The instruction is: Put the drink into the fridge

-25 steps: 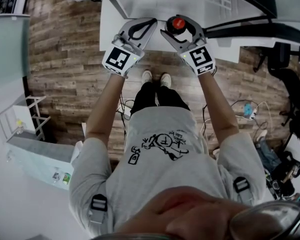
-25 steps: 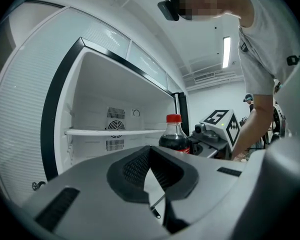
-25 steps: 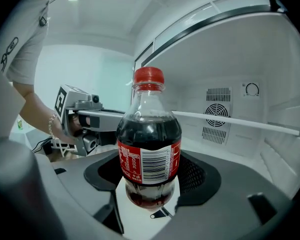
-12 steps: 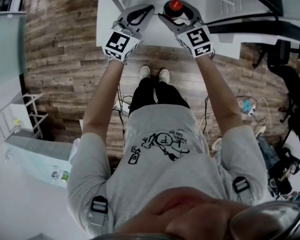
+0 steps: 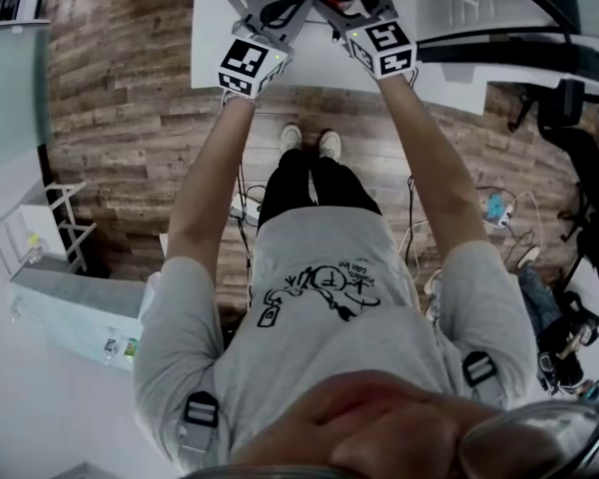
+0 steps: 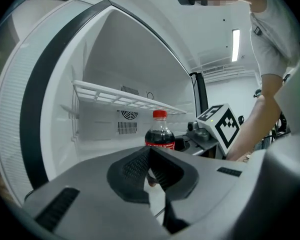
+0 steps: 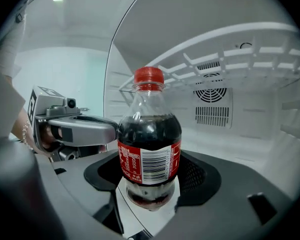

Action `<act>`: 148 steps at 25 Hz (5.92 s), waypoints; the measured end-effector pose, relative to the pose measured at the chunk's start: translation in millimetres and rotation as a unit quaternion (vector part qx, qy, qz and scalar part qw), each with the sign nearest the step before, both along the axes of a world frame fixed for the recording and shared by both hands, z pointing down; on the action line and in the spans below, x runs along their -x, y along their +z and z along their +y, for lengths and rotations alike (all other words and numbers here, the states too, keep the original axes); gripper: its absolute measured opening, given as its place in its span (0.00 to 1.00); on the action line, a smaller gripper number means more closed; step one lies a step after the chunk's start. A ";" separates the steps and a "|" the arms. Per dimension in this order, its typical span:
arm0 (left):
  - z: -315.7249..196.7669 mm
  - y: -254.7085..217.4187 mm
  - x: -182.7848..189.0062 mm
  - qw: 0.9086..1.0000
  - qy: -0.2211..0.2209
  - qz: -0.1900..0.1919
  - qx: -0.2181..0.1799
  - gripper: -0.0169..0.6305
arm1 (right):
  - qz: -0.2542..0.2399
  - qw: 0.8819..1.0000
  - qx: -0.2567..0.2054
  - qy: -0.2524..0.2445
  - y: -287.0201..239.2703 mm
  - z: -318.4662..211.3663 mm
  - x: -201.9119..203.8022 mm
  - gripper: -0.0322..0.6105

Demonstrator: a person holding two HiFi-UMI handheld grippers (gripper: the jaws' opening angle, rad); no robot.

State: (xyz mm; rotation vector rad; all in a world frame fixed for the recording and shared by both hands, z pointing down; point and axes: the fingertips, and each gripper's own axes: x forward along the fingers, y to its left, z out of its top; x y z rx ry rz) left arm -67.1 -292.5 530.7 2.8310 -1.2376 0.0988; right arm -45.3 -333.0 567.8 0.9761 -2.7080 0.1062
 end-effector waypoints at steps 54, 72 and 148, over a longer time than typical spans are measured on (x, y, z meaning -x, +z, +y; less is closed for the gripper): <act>-46.7 50.3 6.3 0.999 -0.033 -0.006 0.043 0.03 | -0.019 0.998 0.060 0.031 81.0 -41.9 14.6 0.58; -25.8 53.7 2.8 0.998 -0.032 -0.009 0.055 0.03 | -0.019 0.997 0.075 0.030 72.9 -28.2 -4.4 0.64; 219.2 -255.3 -59.3 0.994 0.078 0.077 -0.004 0.03 | -0.106 0.994 -0.014 -0.029 -286.0 257.4 -63.2 0.13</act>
